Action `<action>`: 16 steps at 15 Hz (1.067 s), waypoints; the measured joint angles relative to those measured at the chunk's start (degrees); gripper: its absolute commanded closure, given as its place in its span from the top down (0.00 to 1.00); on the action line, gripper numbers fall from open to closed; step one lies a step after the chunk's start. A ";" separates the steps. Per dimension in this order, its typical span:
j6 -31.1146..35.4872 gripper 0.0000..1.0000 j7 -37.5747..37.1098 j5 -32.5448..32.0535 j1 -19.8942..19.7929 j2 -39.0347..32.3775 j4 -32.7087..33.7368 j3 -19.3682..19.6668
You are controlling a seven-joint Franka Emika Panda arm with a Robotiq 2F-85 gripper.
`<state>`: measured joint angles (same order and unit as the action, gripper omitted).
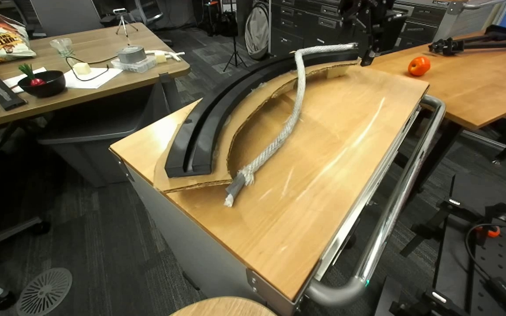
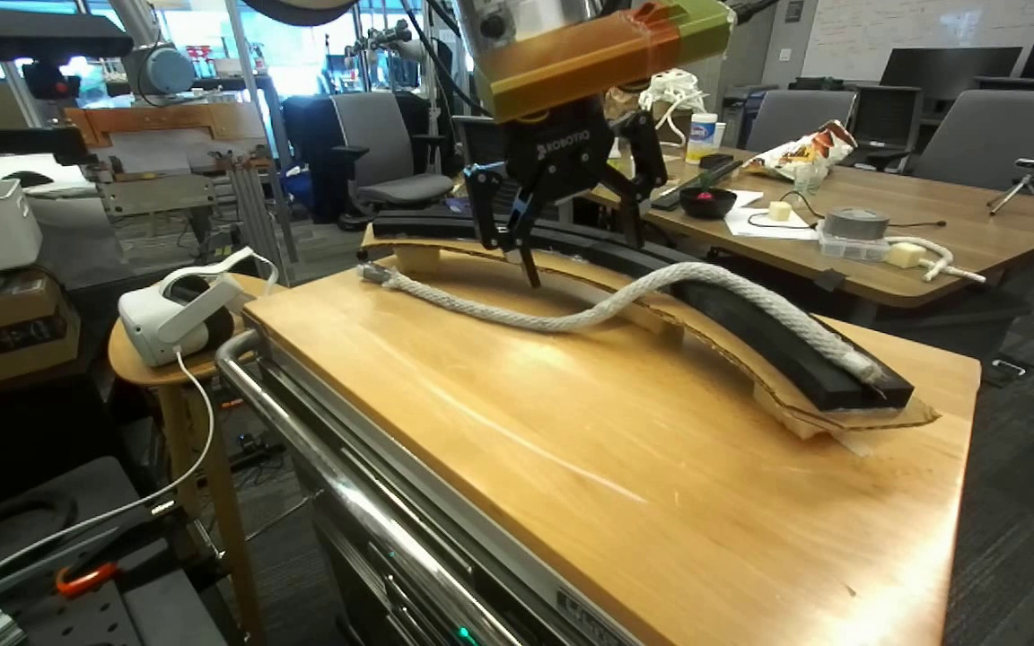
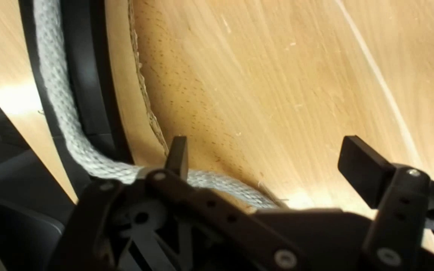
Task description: Place the white rope on the curved black board
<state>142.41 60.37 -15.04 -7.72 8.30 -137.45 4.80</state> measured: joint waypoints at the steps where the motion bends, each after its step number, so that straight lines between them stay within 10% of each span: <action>1: 0.00 1.00 0.01 0.12 0.00 0.28 -0.27 0.08; 7: 0.95 1.00 6.52 0.67 2.10 -0.15 -1.73 0.08; 16: 2.83 1.00 16.52 19.08 13.21 0.51 -7.48 -1.86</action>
<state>145.25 76.89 4.04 5.48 8.80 -144.93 2.94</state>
